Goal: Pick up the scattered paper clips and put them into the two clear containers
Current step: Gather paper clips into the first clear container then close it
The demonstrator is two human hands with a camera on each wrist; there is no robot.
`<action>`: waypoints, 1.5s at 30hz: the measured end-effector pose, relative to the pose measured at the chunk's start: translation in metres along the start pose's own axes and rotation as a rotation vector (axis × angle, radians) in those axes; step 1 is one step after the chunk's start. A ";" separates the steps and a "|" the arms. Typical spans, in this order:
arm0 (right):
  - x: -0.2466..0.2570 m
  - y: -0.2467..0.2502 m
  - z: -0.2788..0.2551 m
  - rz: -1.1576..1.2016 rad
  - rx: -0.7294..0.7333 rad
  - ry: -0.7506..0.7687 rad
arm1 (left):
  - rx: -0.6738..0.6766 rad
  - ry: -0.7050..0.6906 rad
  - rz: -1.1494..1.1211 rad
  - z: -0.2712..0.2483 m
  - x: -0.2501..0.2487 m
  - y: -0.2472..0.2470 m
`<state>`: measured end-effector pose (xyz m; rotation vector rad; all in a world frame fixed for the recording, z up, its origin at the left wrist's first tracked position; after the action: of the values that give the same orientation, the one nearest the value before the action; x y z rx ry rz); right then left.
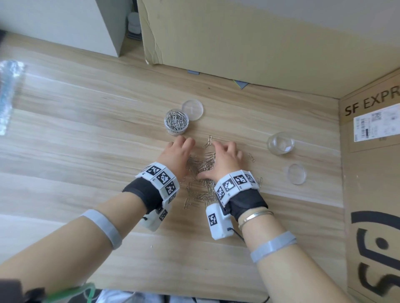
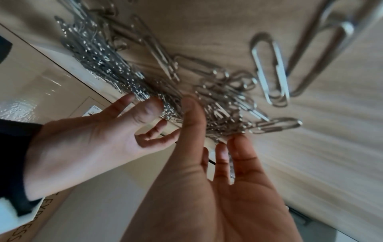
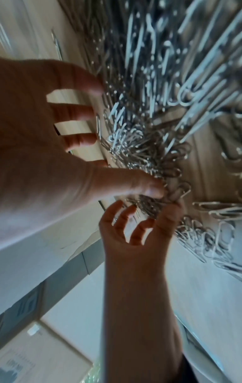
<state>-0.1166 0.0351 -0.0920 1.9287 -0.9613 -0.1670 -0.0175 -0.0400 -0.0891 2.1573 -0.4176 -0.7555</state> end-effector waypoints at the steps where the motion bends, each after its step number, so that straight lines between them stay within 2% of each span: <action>1: 0.004 -0.001 0.000 0.009 -0.006 0.018 | -0.013 -0.009 -0.022 0.002 -0.001 0.002; 10: 0.035 0.005 0.005 0.105 -0.047 0.196 | -0.033 -0.035 -0.078 0.011 -0.004 0.006; 22: 0.043 0.015 0.011 0.154 -0.052 0.158 | 0.025 0.001 -0.156 0.016 -0.001 0.009; 27: 0.048 0.033 0.012 0.203 -0.087 0.169 | -0.065 0.007 -0.211 0.015 0.001 0.030; 34: 0.063 0.068 0.024 0.305 -0.175 0.192 | -0.223 0.002 -0.261 0.022 0.010 0.083; 40: 0.081 0.079 0.038 0.381 -0.214 0.193 | -0.273 0.071 -0.267 0.037 0.026 0.101; 45: 0.087 0.082 0.048 0.414 -0.248 0.177 | -0.256 0.140 -0.266 0.044 0.032 0.098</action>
<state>-0.1257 -0.0782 -0.0303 1.4595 -1.1386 0.1185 -0.0250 -0.1439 -0.0472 2.0265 0.0405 -0.7514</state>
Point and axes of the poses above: each hand's wrist, its own z-axis towards the middle knuckle, its own y-axis out of the back of the hand, x = y × z, the point moved 9 cm from there along z, towards the middle knuckle, and after that the axes turned 6 degrees about y, right-handed, at the moved point
